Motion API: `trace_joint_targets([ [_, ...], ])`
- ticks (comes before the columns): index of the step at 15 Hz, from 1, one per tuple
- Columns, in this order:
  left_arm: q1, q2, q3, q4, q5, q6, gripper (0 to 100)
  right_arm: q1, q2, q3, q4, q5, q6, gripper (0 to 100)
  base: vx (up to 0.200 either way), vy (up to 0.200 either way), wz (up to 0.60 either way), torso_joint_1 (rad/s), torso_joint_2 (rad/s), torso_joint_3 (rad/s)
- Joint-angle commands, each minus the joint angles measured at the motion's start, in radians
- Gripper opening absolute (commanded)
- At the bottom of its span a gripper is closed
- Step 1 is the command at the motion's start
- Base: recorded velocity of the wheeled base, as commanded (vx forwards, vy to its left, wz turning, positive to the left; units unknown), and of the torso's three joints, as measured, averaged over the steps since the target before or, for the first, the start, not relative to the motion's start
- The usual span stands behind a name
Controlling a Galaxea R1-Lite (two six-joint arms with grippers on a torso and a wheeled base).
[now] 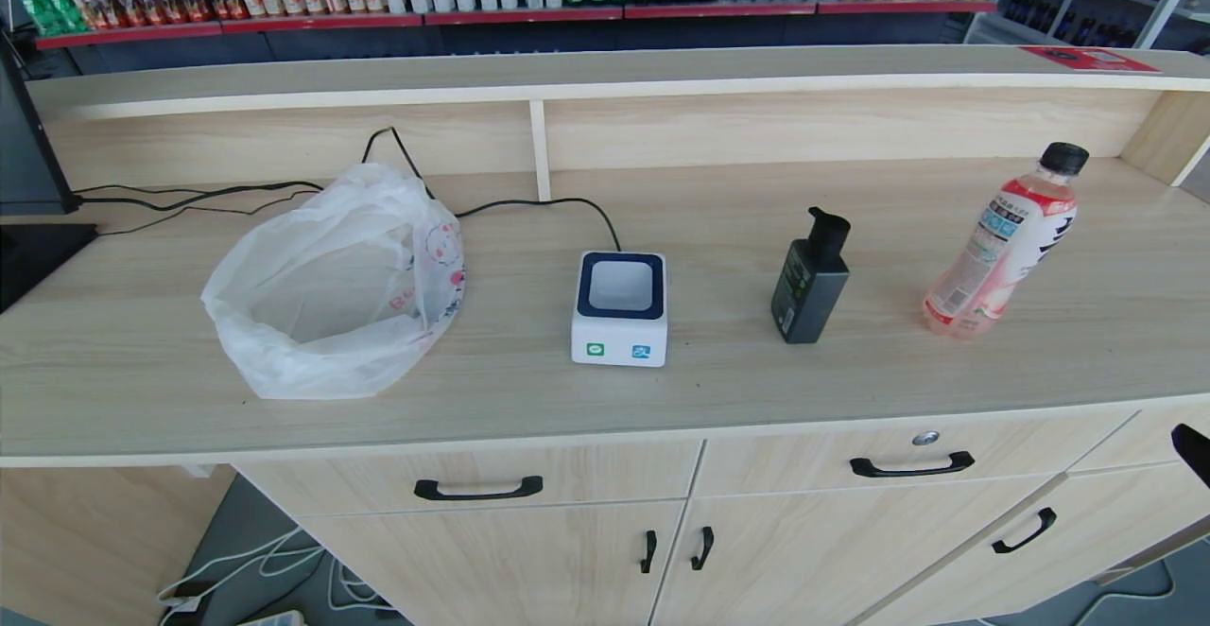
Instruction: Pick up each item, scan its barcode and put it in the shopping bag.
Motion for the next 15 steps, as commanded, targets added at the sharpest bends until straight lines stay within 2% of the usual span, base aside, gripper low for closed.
trace_joint_targets([
  [1,0.000,0.000,0.000,0.000,0.000,0.000,100,0.049,0.193,0.002,-0.109,0.000,-0.043,100,0.000,0.000,0.00,0.000,0.00,0.000],
  [6,0.000,0.000,0.000,0.000,0.000,0.000,100,0.144,0.409,-0.013,-0.316,0.001,-0.209,100,0.000,0.000,0.00,0.000,0.00,0.000],
  [10,0.000,0.000,0.000,0.000,0.000,0.000,100,0.193,0.527,-0.036,-0.422,0.001,-0.226,100,0.000,0.000,0.00,0.000,0.00,0.000],
  [15,0.000,0.000,0.000,0.000,0.000,0.000,100,0.273,0.606,-0.050,-0.462,0.000,-0.224,100,0.000,0.000,0.00,0.000,0.00,0.000],
])
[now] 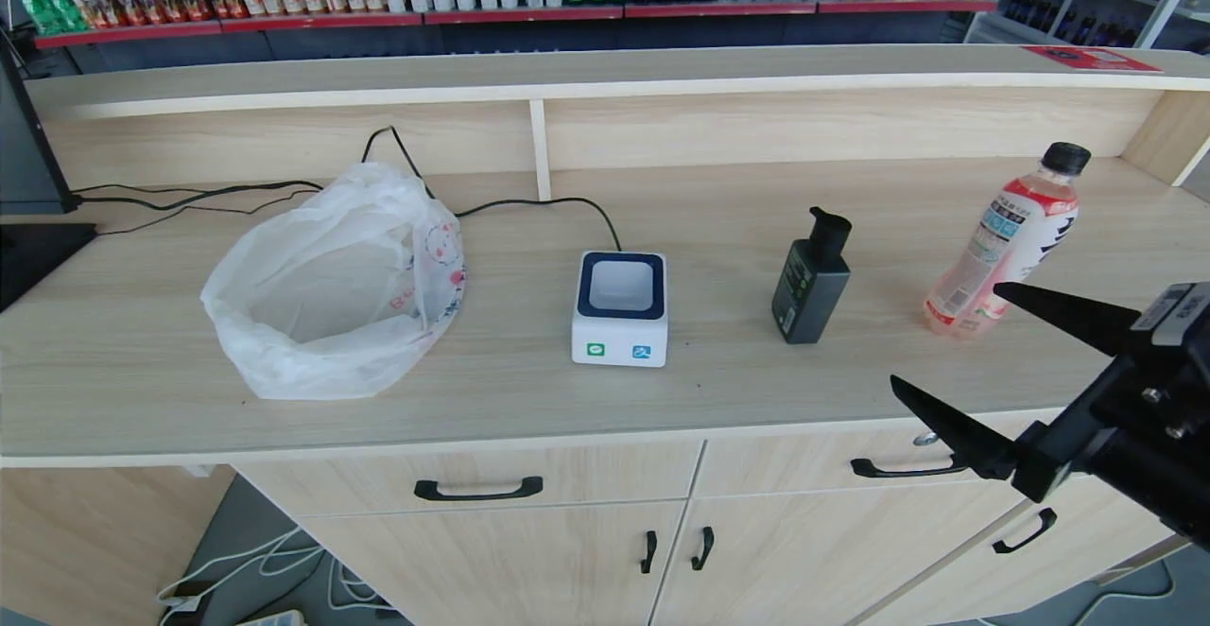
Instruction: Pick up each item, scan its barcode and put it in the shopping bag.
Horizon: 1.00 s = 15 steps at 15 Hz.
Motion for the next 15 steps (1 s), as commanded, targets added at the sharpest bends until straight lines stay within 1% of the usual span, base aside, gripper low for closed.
trace_joint_targets([
  [1,0.000,0.000,0.000,0.000,0.000,0.000,100,0.015,0.090,-0.016,-0.053,-0.001,0.011,100,0.000,0.000,0.00,0.000,0.00,0.000],
  [3,0.000,0.000,0.000,0.000,0.000,0.000,100,0.015,0.190,-0.033,-0.163,-0.006,0.057,100,0.000,0.000,0.00,0.000,0.00,0.000],
  [5,0.000,0.000,0.000,0.000,0.000,0.000,100,0.015,0.242,-0.022,-0.171,-0.026,0.101,100,0.000,0.000,0.00,0.000,0.00,0.000],
  [7,0.000,0.000,0.000,0.000,0.000,0.000,100,0.015,0.291,-0.048,-0.188,-0.038,0.138,100,0.000,0.000,0.00,0.000,0.00,0.000],
  [8,0.000,0.000,0.000,0.000,0.000,0.000,100,0.013,0.314,-0.068,-0.208,-0.047,0.150,100,0.000,0.000,0.00,0.000,0.00,0.000],
  [11,0.000,0.000,0.000,0.000,0.000,0.000,100,0.015,0.369,-0.074,-0.274,-0.093,0.251,100,0.000,0.000,0.00,0.000,0.00,0.000],
  [15,0.000,0.000,0.000,0.000,0.000,0.000,100,0.013,0.402,-0.074,-0.311,-0.096,0.354,100,0.000,0.000,0.00,0.000,0.00,0.000],
])
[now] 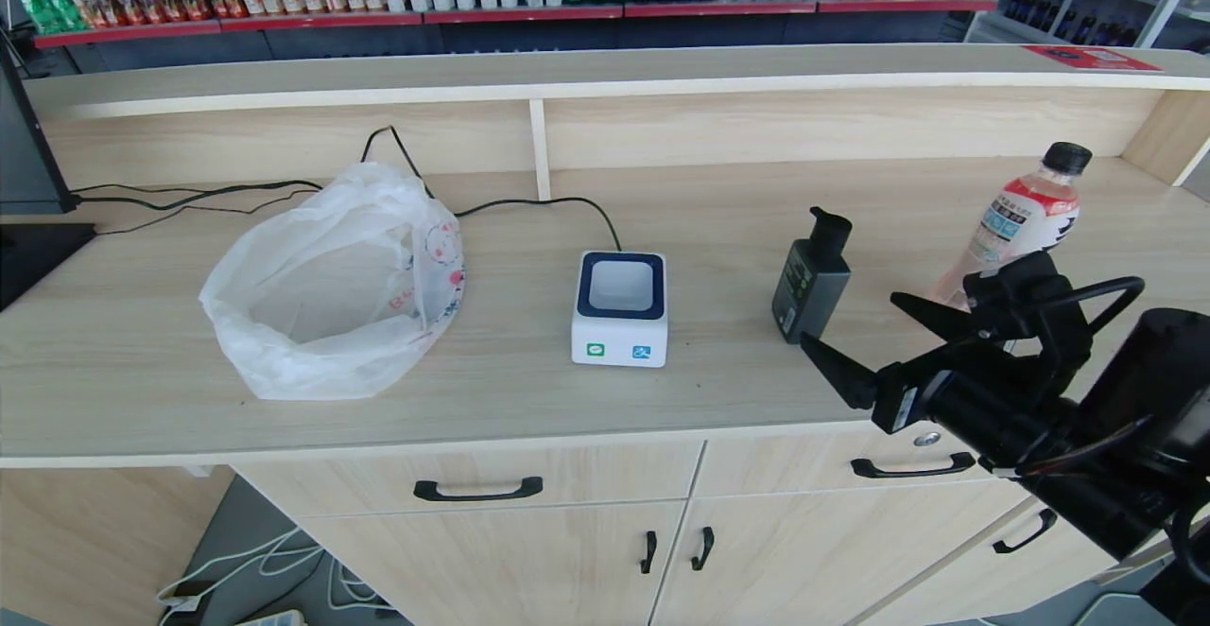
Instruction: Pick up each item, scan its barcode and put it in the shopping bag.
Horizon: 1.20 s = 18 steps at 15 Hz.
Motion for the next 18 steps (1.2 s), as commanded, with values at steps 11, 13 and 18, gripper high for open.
trace_joint_targets([
  [11,0.000,0.000,0.000,0.000,0.000,0.000,100,-0.049,0.273,-0.043,-0.251,-0.002,0.178,100,0.000,0.000,0.00,0.000,0.00,0.000],
  [13,0.000,0.000,0.000,0.000,0.000,0.000,100,-0.052,0.287,-0.061,-0.253,0.000,0.201,100,0.000,0.000,0.00,0.000,0.00,0.000],
  [18,0.000,0.000,0.000,0.000,0.000,0.000,100,-0.056,0.318,-0.157,-0.258,0.000,0.197,100,0.000,0.000,0.00,0.000,0.00,0.000],
])
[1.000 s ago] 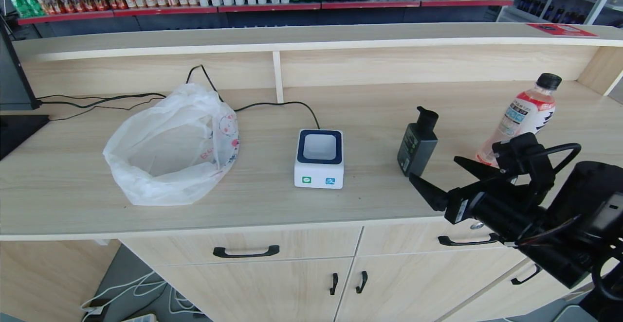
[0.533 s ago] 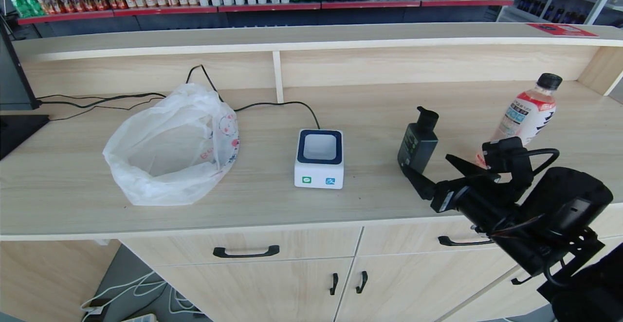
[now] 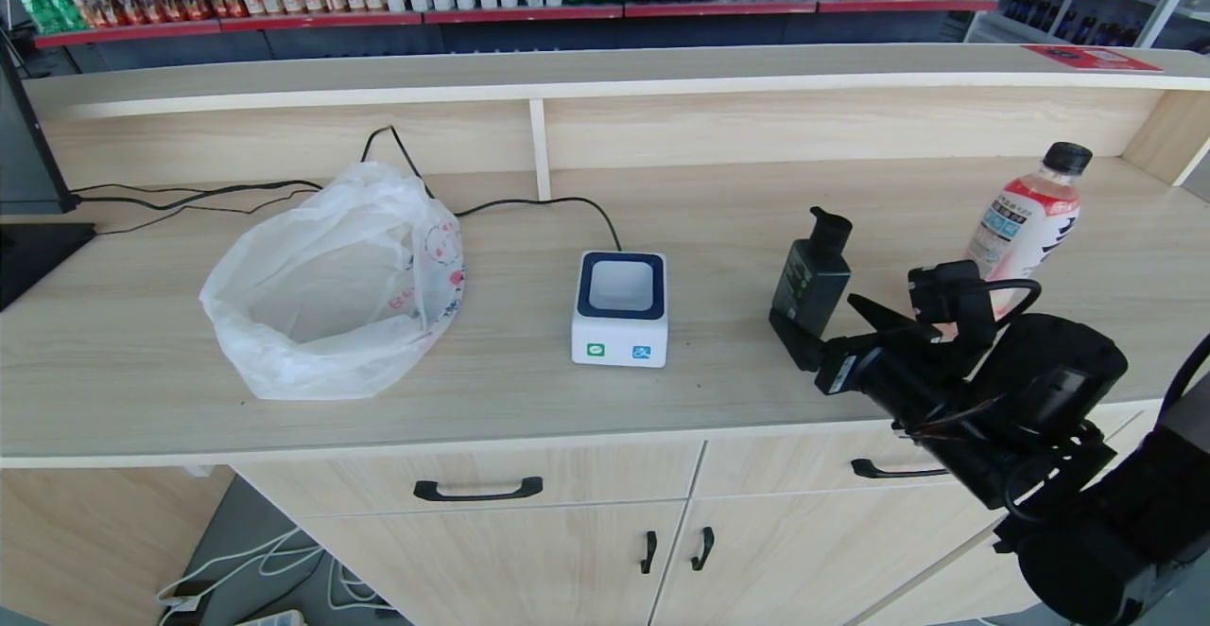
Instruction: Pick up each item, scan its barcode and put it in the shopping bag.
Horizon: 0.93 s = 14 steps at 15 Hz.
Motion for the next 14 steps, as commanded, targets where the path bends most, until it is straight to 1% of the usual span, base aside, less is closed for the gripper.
trace_joint_targets([
  [1,0.000,0.000,0.000,0.000,0.000,0.000,100,-0.015,0.023,-0.052,0.000,0.000,-0.002,100,0.000,0.000,0.00,0.000,0.00,0.000],
  [6,0.000,0.000,0.000,0.000,0.000,0.000,100,-0.068,0.026,-0.073,0.000,0.000,-0.003,100,0.000,0.000,0.00,0.000,0.00,0.000],
  [14,0.000,0.000,0.000,0.000,0.000,0.000,100,-0.068,0.090,-0.150,0.002,0.008,0.006,100,0.000,0.000,0.00,0.000,0.00,0.000],
])
